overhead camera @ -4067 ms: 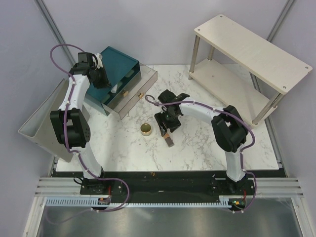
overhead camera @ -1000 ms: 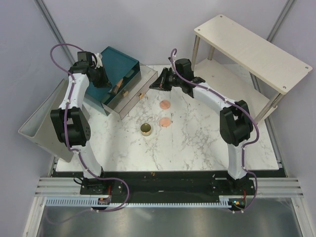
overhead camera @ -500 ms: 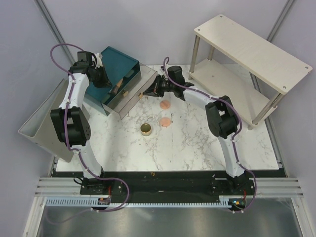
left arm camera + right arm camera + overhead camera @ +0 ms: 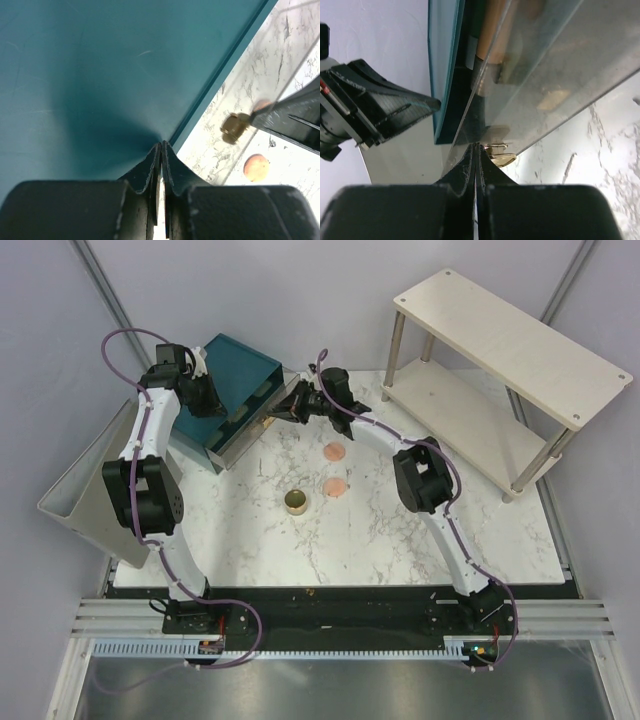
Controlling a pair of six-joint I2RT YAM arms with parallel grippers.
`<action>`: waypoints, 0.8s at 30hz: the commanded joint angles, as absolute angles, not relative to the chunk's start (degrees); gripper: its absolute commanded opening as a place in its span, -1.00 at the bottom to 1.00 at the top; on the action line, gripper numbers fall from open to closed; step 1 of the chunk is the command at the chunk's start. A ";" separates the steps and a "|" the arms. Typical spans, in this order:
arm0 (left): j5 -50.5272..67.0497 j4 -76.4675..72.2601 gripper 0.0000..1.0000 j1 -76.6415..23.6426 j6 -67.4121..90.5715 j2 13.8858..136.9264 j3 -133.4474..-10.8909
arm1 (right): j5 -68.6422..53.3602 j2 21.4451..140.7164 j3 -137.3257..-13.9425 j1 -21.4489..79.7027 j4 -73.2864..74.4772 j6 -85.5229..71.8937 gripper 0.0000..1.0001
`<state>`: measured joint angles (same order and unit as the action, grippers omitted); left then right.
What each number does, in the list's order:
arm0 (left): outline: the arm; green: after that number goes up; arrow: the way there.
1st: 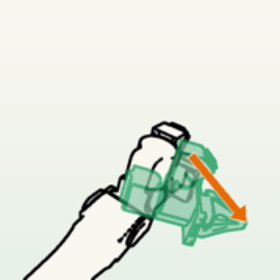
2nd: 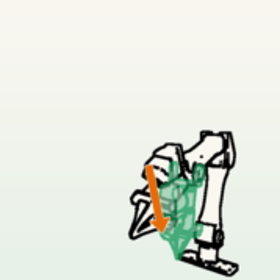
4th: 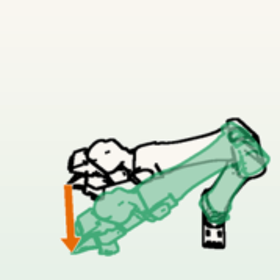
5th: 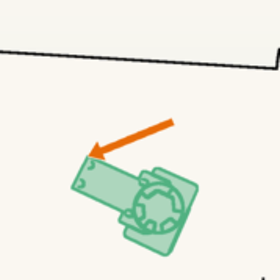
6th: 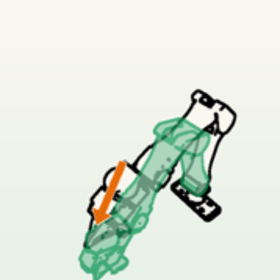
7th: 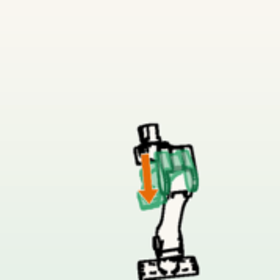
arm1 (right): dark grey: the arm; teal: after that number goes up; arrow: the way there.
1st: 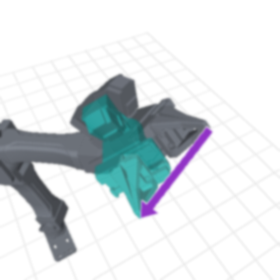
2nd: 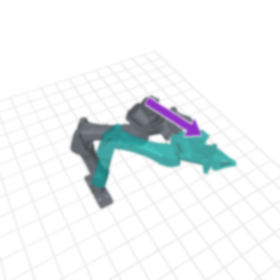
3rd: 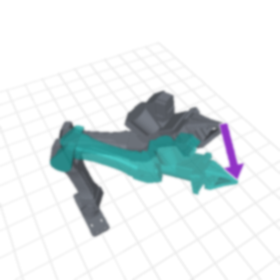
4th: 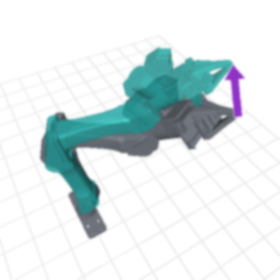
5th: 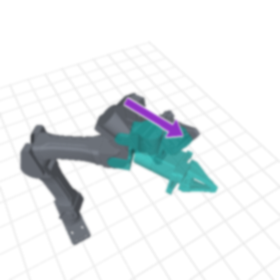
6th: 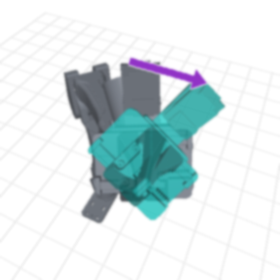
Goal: Organize the makeup
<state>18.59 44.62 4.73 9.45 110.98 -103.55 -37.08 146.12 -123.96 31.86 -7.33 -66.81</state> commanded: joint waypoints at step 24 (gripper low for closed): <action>21.18 53.26 -0.76 3.69 7.47 114.26 -100.63 | -21.62 159.62 -135.02 38.15 -21.53 -85.17 -0.41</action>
<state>18.76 44.60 4.75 9.30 111.02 -103.53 -22.24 158.76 -137.29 36.80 -20.21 -84.51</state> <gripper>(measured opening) 0.117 0.238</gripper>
